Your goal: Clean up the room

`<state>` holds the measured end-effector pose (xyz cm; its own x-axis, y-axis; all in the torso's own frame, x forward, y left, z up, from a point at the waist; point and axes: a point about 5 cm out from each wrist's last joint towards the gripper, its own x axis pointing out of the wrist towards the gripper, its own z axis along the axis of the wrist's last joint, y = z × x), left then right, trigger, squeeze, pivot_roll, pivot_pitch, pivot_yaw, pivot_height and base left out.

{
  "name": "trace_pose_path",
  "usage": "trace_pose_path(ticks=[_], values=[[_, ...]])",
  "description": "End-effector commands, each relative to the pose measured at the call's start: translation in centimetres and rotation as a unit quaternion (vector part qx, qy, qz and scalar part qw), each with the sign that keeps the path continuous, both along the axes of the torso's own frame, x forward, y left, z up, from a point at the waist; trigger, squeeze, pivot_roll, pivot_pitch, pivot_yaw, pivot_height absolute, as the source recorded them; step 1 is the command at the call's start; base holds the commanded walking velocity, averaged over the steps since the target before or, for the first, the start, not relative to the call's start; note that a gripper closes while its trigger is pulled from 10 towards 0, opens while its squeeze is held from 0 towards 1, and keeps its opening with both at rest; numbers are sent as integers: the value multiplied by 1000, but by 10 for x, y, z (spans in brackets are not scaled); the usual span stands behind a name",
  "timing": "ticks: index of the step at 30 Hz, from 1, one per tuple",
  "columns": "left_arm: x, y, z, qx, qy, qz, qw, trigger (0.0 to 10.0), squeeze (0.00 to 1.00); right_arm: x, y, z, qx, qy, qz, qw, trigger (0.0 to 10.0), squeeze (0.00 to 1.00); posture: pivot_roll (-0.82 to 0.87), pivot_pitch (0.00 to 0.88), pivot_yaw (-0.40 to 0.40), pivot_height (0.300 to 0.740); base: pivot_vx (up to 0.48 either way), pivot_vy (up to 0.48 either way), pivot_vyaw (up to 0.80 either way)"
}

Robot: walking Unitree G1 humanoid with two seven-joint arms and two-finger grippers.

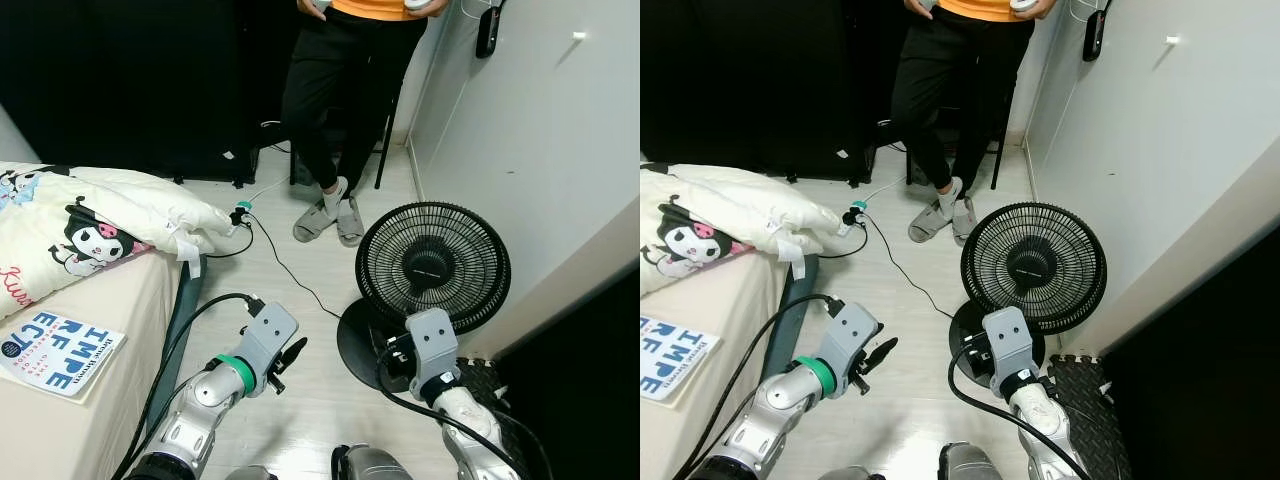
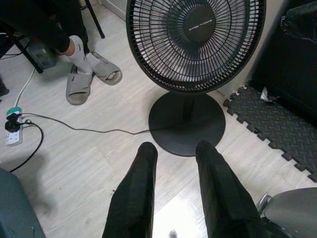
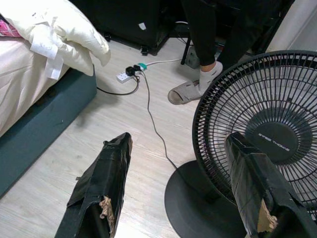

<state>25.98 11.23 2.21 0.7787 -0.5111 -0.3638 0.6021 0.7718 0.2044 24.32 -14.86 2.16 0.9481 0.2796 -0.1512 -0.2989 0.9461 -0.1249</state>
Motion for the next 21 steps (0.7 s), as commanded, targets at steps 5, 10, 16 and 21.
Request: trace_pose_path(ticks=[5,10,16,21], values=[[0,0,-1,1,7,-3,1000,10000,0,-2,-2,-2,6,9,-8,1000,10000,0,-120,28,24,740,0,0,0],[0,-1,-1,0,8,-4,1000,10000,0,-2,-3,-2,5,10,-8,1000,10000,0,-122,29,22,740,0,0,0],[0,-2,-1,-1,9,-5,1000,10000,0,-1,-4,-2,4,11,-8,1000,10000,0,-122,28,18,740,0,0,0],[0,-3,-1,-2,9,-5,1000,10000,0,-1,-5,-3,3,12,-6,1000,10000,0,-122,24,15,740,0,0,0]])
